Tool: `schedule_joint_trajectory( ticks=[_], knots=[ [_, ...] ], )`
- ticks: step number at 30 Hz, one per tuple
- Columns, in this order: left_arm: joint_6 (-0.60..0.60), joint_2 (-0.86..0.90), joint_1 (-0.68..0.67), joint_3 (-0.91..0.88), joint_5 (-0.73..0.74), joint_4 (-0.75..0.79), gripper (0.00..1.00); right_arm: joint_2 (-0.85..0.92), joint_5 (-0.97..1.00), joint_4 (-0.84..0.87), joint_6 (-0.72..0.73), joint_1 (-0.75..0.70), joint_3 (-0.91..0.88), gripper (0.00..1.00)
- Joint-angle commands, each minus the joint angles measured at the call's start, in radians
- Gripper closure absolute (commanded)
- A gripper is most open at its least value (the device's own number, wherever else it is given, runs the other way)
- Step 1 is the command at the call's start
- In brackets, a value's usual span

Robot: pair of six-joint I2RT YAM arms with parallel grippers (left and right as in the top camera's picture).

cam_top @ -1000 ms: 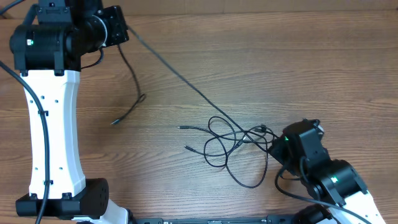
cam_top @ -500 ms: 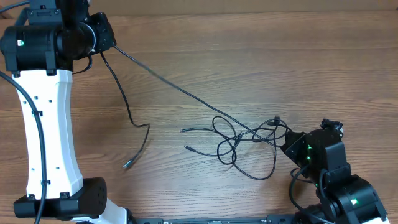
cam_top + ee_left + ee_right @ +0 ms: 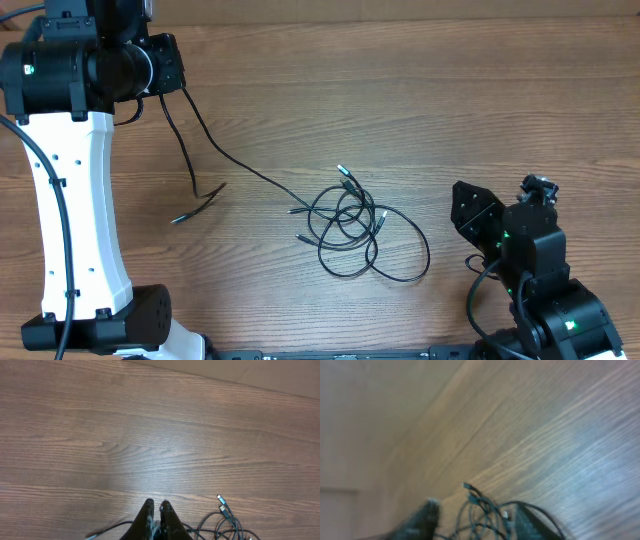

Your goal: Untangle cables

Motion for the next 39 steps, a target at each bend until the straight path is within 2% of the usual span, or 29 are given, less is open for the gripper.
schedule_joint_trajectory(
  ticks=[1,3,5,6,8,9,10,12,13,18,23,33,39],
  knots=[
    [0.034,-0.005,0.009,0.019,0.013,-0.002,0.96,-0.009,0.007,-0.024,-0.03,-0.003,0.0,0.3],
    [0.034,-0.005,0.01,0.019,0.008,-0.003,0.96,-0.009,0.006,-0.055,-0.03,-0.003,0.0,0.15],
    [0.034,-0.004,0.01,0.017,-0.009,-0.003,0.96,-0.009,0.002,-0.085,-0.031,-0.003,0.0,0.08],
    [0.033,-0.004,0.01,0.013,-0.018,-0.002,0.9,-0.008,-0.01,-0.098,-0.042,-0.003,0.0,0.06],
    [0.026,-0.004,0.009,-0.002,-0.015,-0.002,0.6,-0.006,-0.05,-0.105,-0.097,-0.003,0.0,0.05],
    [0.024,-0.004,0.009,-0.023,0.014,-0.003,0.28,0.001,-0.101,-0.1,-0.153,-0.003,0.0,0.04],
    [0.026,-0.004,0.009,-0.036,0.034,-0.005,0.16,0.006,-0.129,-0.093,-0.189,-0.003,0.0,0.04],
    [0.026,-0.004,0.004,-0.072,0.06,-0.006,0.03,0.022,-0.183,-0.077,-0.27,-0.003,0.0,0.04],
    [0.026,-0.004,0.001,-0.09,0.067,-0.006,0.0,0.032,-0.212,-0.065,-0.307,-0.003,0.0,0.04],
    [0.054,-0.004,-0.039,-0.178,0.11,0.001,0.0,0.103,-0.364,0.023,-0.457,-0.003,0.0,0.05],
    [0.072,-0.004,-0.104,-0.266,0.119,-0.002,0.0,0.234,-0.489,0.147,-0.525,-0.003,0.0,0.08],
    [0.095,-0.004,-0.196,-0.464,0.137,0.075,0.0,0.594,-0.665,0.417,-0.528,-0.003,0.0,0.17],
    [0.095,-0.004,-0.197,-0.568,0.174,0.135,0.0,0.761,-0.668,0.479,-0.528,-0.003,0.0,0.19]
  ],
)
